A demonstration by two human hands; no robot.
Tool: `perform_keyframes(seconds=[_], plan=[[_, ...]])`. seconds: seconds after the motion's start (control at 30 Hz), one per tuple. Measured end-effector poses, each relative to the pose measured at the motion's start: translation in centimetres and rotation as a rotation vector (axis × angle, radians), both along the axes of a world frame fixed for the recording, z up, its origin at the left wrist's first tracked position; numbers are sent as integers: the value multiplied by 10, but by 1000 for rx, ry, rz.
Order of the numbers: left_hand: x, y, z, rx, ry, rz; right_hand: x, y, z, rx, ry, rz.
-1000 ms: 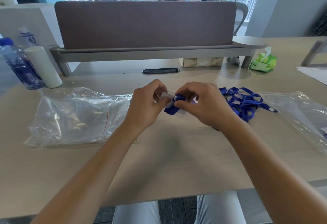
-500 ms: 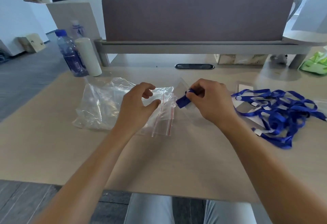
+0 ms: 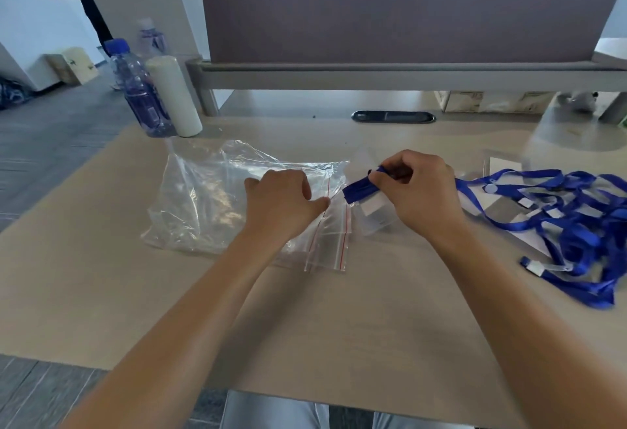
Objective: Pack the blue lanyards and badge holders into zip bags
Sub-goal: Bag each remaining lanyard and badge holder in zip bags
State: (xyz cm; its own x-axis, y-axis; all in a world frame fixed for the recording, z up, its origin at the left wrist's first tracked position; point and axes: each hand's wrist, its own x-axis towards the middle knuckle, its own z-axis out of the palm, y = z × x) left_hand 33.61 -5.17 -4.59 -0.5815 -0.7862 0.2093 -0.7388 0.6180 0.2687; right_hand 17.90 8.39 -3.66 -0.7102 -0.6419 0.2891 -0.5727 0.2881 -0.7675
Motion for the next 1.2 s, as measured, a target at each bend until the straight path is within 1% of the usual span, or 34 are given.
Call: perform_keyframes(seconds=[0.1, 0.2, 0.33, 0.43, 0.57, 0.77, 0.93, 1.07, 1.2], plan=[[-1, -1, -4, 11, 16, 1, -1, 0, -4, 2, -33, 15], [3, -3, -7, 40, 95, 16, 2, -1, -5, -29, -80, 22], [8, -3, -10, 162, 261, 32, 11, -1, -2, -111, -291, 26], [10, 2, -8, 221, 322, 29, 17, -2, 1, -88, -409, 44], [12, 10, -4, 246, 371, -2, 23, -6, 7, -26, -412, 25], [16, 24, -1, 238, 410, -32, 29, -10, 19, -36, -426, -3], [17, 38, 2, 242, 549, -53, 39, -13, 22, -34, -461, -6], [18, 44, 6, 277, 610, -78, 49, -10, 20, 3, -495, 45], [21, 42, 7, 295, 624, -83, 52, -4, 16, 99, -489, 151]])
